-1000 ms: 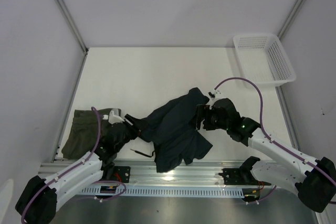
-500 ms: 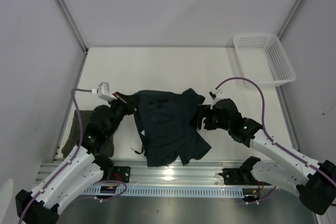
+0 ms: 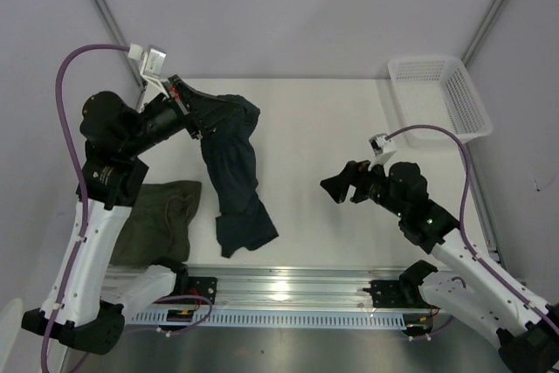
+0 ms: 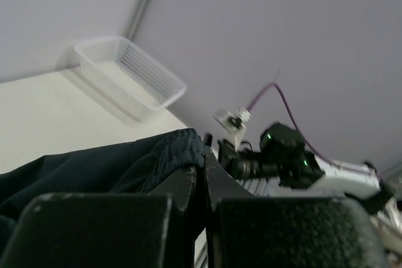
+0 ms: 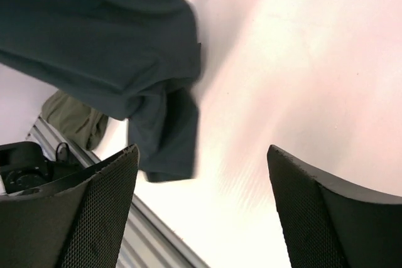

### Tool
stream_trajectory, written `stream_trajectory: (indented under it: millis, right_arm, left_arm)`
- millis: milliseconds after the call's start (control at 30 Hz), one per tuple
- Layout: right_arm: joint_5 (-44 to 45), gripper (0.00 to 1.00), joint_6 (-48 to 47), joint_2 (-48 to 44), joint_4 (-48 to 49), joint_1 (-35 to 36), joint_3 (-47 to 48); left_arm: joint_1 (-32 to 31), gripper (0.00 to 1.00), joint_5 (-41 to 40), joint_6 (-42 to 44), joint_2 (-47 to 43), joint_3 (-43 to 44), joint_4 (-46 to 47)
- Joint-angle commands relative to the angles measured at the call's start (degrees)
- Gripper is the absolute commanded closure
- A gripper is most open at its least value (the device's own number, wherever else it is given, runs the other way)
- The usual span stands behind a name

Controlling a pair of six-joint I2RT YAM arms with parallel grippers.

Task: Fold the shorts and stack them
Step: Flatten the shorts out

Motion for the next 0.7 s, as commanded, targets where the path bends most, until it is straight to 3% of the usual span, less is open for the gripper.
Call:
stream_trajectory:
  millis: [0,133,367,667]
  right_arm:
    - [-6.85,0.16,-3.16,6.40,5.88,-1.90,1.76]
    - [-10.46,0.17,-3.87,11.87,13.26,-2.35,1.42]
    - [-18.10,0.14,-7.21,11.44,27.94,-2.26,-3.68]
    - [-25.05,0.15,-12.74,7.40,28.75,-1.91,-3.59]
  left_arm:
    - [0.89,0.99,13.97,6.85,2.88,7.24,-9.37]
    - [1.16,0.98,18.99,8.62,4.47,10.93,-11.23]
    - [1.59,0.99,30.67,6.68,6.75,15.59,-8.15]
    - [2.39,1.00,33.85,7.12,8.95,20.34,-11.31]
